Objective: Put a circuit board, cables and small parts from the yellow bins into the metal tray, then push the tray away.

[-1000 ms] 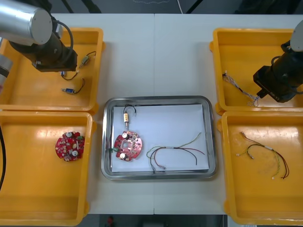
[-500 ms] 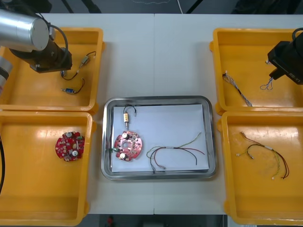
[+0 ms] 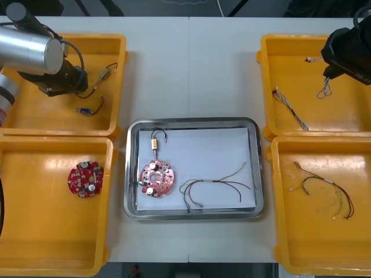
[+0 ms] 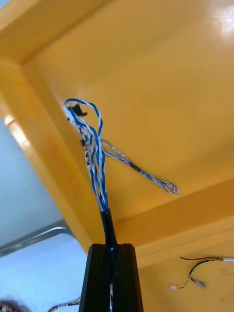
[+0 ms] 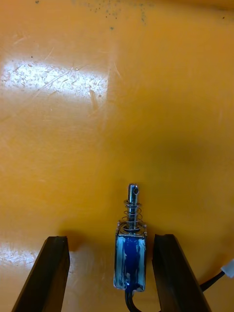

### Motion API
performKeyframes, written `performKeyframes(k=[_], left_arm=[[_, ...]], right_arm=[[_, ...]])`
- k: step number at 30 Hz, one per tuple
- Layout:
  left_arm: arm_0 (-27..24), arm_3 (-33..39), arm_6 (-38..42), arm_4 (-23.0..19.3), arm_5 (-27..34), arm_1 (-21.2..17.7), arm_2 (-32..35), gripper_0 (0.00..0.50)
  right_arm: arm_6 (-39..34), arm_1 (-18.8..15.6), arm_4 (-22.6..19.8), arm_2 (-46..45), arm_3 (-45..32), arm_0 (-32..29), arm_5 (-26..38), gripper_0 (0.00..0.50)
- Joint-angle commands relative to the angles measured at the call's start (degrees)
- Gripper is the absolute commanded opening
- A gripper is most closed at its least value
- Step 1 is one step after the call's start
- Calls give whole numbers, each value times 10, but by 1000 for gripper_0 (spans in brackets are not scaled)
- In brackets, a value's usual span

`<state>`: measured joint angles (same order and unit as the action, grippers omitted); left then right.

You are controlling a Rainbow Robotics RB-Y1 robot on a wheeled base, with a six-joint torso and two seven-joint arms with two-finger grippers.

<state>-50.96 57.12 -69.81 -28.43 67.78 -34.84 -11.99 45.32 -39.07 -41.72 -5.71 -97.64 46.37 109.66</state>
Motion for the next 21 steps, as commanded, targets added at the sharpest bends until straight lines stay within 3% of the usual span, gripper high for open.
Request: performKeyframes(k=[1, 6, 10, 21], left_arm=[[-22, 0, -74, -7, -7, 1, -15, 0], [-22, 20, -76, -11, 28, -4, 0, 0], [-22, 68, -76, -16, 96, -12, 34, 0], [-21, 201, -74, 4, 266, -18, 90, 0]], right_arm=[[55, -38, -45, 31, -62, 2, 3, 0], [129, -43, -90, 40, -93, 2, 3, 0], [208, -43, -123, 58, -114, 2, 3, 0], [392, -34, -133, 160, -207, 3, 3, 0]])
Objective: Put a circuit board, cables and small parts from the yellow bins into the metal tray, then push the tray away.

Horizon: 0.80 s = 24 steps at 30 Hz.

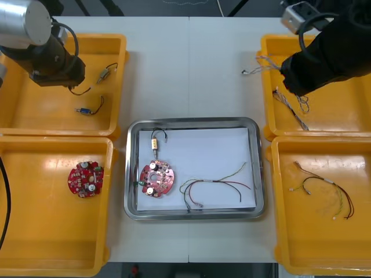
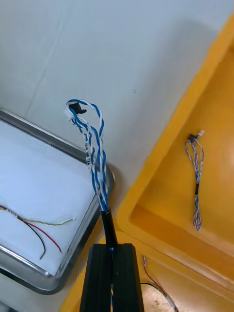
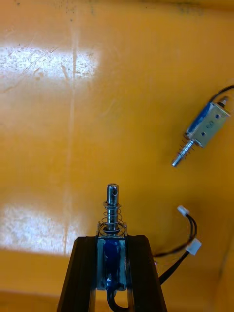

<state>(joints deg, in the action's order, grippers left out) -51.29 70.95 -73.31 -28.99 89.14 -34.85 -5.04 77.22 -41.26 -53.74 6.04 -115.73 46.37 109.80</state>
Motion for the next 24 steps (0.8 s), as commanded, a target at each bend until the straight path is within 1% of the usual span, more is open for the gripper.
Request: performKeyframes(k=[1, 6, 7, 8, 10, 14, 17, 21, 24], left_arm=[[-18, 69, -38, 9, 62, -17, 21, 0], [-1, 149, -24, 9, 124, -17, 28, 0], [1, 157, -22, 8, 130, -17, 28, 0], [6, 175, -18, 7, 139, -17, 28, 0], [15, 205, -10, 4, 155, -17, 28, 0], [28, 246, 9, 0, 175, -17, 28, 0], [38, 270, 22, -6, 179, -16, 28, 0], [44, 280, 24, -5, 183, -16, 28, 0], [46, 284, 26, -5, 183, -16, 28, 0]], right_arm=[[83, -8, -15, 47, -26, 3, 2, 0], [161, 22, -6, 89, -26, 3, 2, 0], [169, 24, -4, 94, -27, 2, 2, 0], [184, 29, 2, 107, -27, 3, 2, 0], [209, 40, 20, 134, -26, 3, -19, 0], [230, 55, 54, 180, -26, 5, -46, 0], [230, 70, 79, 217, -21, 5, -69, 0], [231, 94, 92, 254, 10, 5, -103, 0], [238, 100, 105, 284, 31, 5, -129, 0]])
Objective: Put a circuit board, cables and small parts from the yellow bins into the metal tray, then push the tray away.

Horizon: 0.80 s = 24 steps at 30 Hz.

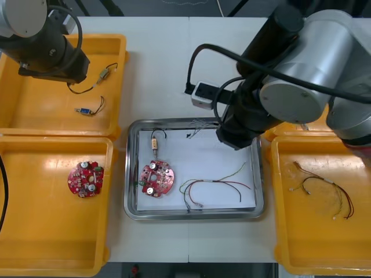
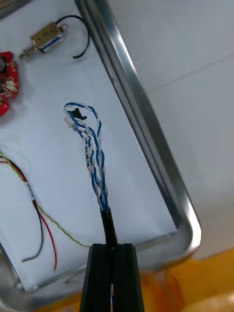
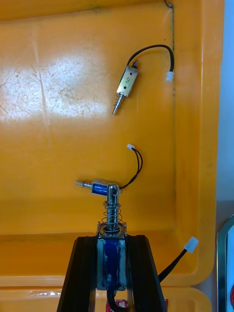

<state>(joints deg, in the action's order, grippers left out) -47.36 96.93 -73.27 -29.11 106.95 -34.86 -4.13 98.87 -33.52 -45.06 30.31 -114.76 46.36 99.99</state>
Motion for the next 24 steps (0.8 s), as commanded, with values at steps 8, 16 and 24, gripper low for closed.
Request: performKeyframes(k=[8, 16, 24], left_arm=[[7, 23, 28, -3, 5, -16, 18, 0], [7, 23, 29, -3, 5, -16, 19, 0], [7, 24, 29, -4, 5, -16, 20, 0]], right_arm=[[36, 22, 52, 102, 81, 4, -99, 0], [98, 18, 55, 106, 146, 4, -123, 0], [114, 15, 55, 114, 161, 1, -139, 0]])
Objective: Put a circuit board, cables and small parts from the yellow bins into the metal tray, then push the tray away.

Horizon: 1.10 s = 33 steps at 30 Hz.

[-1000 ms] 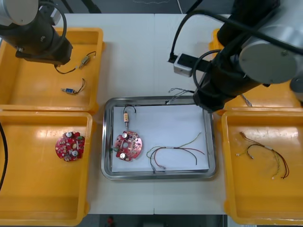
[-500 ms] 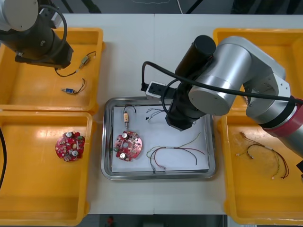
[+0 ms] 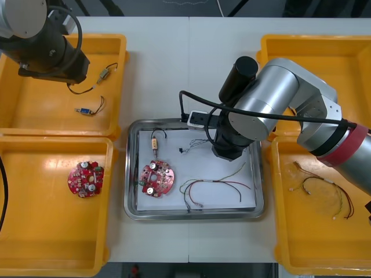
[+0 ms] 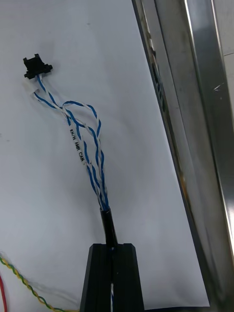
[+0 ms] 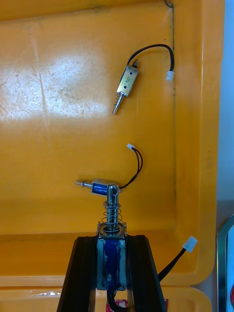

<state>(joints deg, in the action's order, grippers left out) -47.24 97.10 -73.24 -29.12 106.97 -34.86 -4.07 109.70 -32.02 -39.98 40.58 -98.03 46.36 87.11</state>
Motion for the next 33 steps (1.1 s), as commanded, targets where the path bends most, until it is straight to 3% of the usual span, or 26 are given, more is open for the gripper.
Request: performKeyframes(k=[1, 2, 3, 4, 5, 14, 17, 26, 33], left_arm=[[6, 22, 28, -5, 5, -16, 20, 0], [6, 22, 28, -5, 5, -17, 20, 0], [6, 23, 28, -6, 5, -17, 20, 0], [6, 24, 28, -6, 5, -17, 20, 0], [6, 24, 28, -6, 5, -16, 20, 0], [5, 27, 33, -10, 4, -17, 20, 0], [6, 33, 40, -17, 4, -16, 20, 0], [5, 54, 86, -32, 4, -11, -1, 0], [4, 95, 167, -38, 5, -1, -59, 1]], right_arm=[[8, -1, 4, 14, -6, 2, -14, 46], [9, -1, 5, 15, -6, 1, -17, 99], [10, -2, 4, 16, -6, 2, -25, 288], [12, -5, 5, 18, -6, 2, -32, 443], [13, -5, 4, 17, -6, 2, -33, 487], [8, -10, 4, 11, -30, 2, -12, 500], [3, -3, 6, -9, -51, 2, 25, 500], [-17, 44, 9, -128, -124, 2, 221, 500], [-36, 46, 13, -220, -188, 2, 229, 500]])
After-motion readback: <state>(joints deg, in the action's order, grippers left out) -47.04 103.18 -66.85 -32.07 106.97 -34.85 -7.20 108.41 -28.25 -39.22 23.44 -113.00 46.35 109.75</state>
